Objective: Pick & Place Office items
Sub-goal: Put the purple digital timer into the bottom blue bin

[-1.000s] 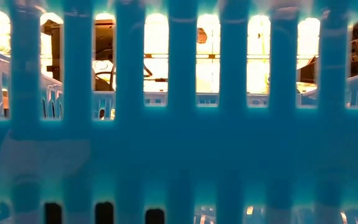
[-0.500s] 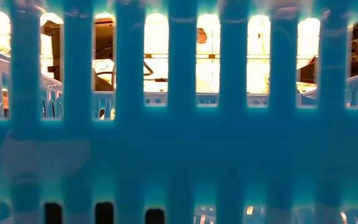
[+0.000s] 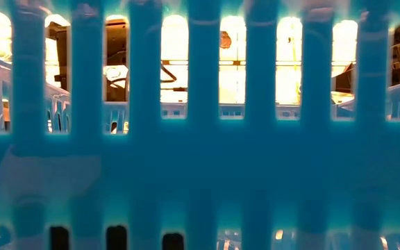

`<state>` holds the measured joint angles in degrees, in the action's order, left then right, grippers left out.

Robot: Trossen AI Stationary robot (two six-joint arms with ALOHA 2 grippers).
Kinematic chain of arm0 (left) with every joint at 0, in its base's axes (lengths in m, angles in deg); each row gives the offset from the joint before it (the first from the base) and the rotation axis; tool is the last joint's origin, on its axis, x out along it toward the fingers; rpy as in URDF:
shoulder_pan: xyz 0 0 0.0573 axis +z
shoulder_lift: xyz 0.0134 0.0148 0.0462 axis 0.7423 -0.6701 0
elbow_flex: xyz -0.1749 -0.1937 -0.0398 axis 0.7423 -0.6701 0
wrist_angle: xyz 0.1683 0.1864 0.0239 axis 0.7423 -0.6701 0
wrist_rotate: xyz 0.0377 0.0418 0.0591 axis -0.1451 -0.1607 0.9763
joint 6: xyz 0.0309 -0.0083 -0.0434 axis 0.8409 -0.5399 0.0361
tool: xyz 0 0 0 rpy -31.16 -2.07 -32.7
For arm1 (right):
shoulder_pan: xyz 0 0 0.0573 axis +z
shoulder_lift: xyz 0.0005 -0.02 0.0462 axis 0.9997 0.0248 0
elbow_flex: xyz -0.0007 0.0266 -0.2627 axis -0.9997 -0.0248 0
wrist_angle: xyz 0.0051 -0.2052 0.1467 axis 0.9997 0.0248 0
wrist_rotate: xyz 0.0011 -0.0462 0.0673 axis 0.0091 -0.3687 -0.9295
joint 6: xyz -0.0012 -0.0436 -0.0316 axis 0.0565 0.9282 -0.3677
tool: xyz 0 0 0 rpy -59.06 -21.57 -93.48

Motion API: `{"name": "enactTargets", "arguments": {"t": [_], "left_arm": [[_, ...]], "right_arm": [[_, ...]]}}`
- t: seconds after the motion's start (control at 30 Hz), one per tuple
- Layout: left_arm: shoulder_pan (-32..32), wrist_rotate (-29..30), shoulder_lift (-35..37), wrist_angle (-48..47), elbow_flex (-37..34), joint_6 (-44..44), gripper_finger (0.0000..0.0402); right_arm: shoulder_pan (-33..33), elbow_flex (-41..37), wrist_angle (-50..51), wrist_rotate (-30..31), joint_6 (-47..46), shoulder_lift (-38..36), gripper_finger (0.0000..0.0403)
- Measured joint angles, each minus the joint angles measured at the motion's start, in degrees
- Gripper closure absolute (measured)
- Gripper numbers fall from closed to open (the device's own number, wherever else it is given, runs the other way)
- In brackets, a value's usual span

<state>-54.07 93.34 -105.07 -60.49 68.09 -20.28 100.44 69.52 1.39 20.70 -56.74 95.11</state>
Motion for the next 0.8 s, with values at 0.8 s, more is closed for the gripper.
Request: {"name": "enactTargets", "arguments": {"t": [0.8], "left_arm": [[-0.9, 13.8, 23.1, 19.2, -14.1, 16.7, 0.0248]], "right_arm": [[0.0, 0.0, 0.0, 0.0, 0.0, 0.0, 0.0196]]}}
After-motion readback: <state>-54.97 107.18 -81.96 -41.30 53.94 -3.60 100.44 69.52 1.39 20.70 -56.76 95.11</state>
